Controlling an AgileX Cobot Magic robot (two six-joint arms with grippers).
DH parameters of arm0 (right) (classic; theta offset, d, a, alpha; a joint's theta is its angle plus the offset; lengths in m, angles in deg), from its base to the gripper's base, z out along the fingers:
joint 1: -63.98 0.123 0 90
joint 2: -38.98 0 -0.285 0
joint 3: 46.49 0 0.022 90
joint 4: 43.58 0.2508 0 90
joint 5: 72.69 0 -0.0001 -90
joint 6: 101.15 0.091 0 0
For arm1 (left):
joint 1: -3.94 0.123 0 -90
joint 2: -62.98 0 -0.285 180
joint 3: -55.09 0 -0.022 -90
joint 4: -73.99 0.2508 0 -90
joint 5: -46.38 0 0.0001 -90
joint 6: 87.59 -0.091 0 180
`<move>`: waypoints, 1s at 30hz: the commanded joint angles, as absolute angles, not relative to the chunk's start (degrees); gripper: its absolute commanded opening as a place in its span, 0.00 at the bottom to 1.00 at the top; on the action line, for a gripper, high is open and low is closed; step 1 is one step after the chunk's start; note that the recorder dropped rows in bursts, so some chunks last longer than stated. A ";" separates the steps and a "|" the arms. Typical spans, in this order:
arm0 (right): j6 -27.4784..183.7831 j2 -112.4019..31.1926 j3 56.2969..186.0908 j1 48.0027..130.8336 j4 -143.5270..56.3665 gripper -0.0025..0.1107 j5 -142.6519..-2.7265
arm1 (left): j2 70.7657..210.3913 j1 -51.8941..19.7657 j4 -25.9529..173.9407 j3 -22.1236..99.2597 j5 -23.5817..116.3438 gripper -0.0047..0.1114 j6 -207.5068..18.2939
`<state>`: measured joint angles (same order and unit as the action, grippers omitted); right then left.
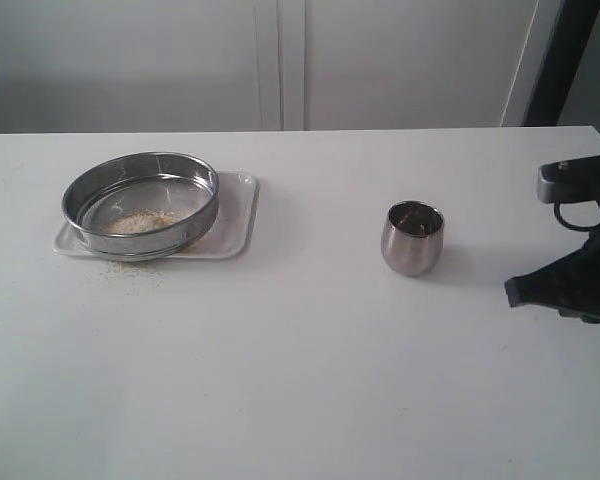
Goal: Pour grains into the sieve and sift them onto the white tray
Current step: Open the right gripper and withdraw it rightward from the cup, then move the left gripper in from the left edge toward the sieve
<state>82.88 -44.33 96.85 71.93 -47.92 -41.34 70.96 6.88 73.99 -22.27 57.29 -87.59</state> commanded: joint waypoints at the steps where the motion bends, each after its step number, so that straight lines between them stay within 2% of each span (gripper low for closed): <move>1: 84.06 -41.98 93.56 71.39 -48.23 0.02 -43.27 | 70.77 6.60 73.99 -22.12 57.15 0.04 -87.59; 20: 85.17 -36.07 87.47 71.39 -48.23 0.02 -47.48 | 70.77 6.64 71.94 -22.12 56.08 0.04 -83.93; 30: 85.17 -36.07 87.47 71.39 -48.23 0.02 -47.48 | 70.77 6.64 71.40 -22.12 42.61 0.04 -78.15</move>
